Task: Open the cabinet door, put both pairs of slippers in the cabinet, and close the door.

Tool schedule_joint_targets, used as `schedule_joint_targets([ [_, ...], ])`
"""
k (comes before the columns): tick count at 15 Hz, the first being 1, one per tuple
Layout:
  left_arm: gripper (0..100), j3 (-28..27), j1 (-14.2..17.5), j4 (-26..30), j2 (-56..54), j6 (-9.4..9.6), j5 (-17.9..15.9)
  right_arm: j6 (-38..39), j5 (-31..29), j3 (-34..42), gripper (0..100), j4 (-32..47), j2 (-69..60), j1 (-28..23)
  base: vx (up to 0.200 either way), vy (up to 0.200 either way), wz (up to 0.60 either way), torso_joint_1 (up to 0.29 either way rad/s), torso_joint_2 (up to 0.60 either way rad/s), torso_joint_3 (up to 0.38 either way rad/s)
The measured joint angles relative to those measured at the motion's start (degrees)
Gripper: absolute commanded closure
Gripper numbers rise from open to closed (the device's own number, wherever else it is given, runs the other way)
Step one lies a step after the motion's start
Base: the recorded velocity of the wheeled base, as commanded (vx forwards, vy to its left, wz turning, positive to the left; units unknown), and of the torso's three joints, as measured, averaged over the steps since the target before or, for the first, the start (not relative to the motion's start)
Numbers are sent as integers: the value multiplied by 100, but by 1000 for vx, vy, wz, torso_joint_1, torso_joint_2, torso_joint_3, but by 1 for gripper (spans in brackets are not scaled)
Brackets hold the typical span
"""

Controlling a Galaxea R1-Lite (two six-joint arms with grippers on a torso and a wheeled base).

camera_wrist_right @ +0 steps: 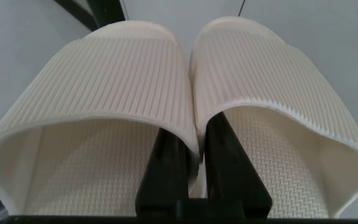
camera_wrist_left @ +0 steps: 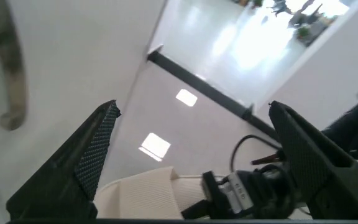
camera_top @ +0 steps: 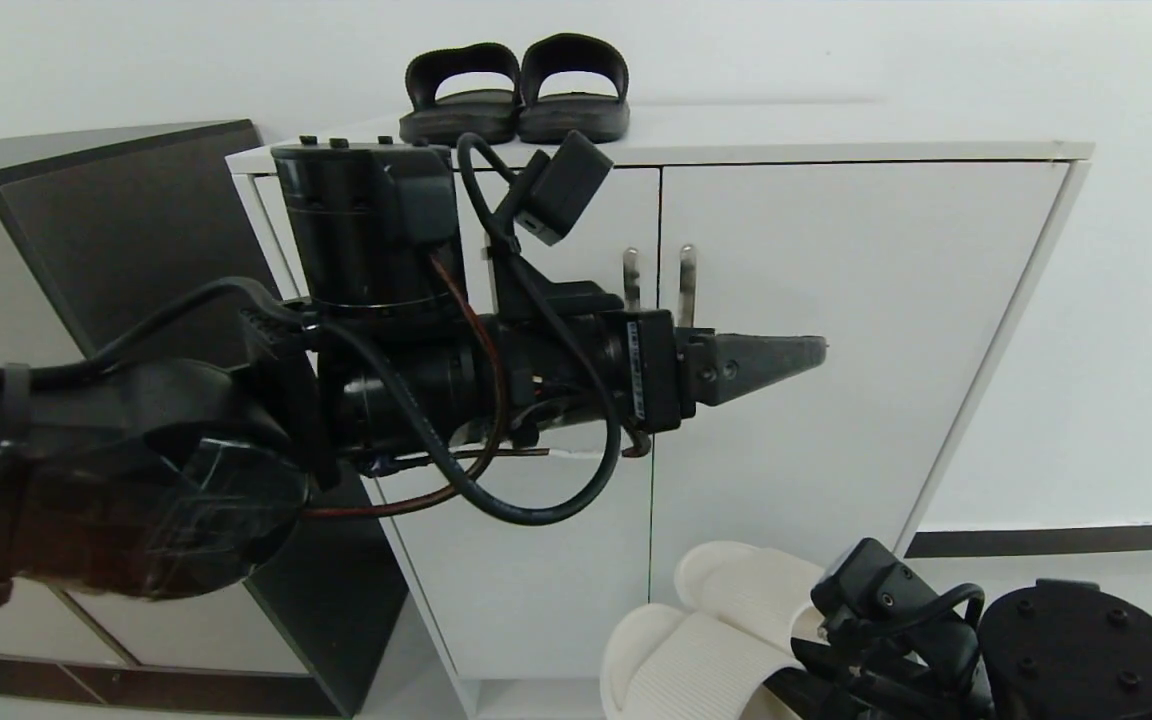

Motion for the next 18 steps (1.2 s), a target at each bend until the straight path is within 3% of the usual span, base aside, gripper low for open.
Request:
schedule_joint_targets([
  [1,0,-122,11,-13,91,-143,-197,0,-2,2,100,0,2,0,0,0,0,0,0,0],
  [2,0,-196,55,-17,171,-156,-257,0,1,5,100,0,5,0,0,0,0,0,0,0],
  [5,0,-358,185,-17,375,-38,128,2,1,5,100,0,24,5,0,0,0,0,0,0],
  [9,0,-428,413,-24,456,85,389,4,4,0,100,0,44,5,0,0,0,0,0,0],
  [14,0,-577,636,-9,574,90,523,6,-5,5,100,0,72,5,0,0,0,0,0,0],
  [18,0,-839,638,-26,800,95,657,9,-5,2,100,0,85,2,0,0,0,0,0,0],
])
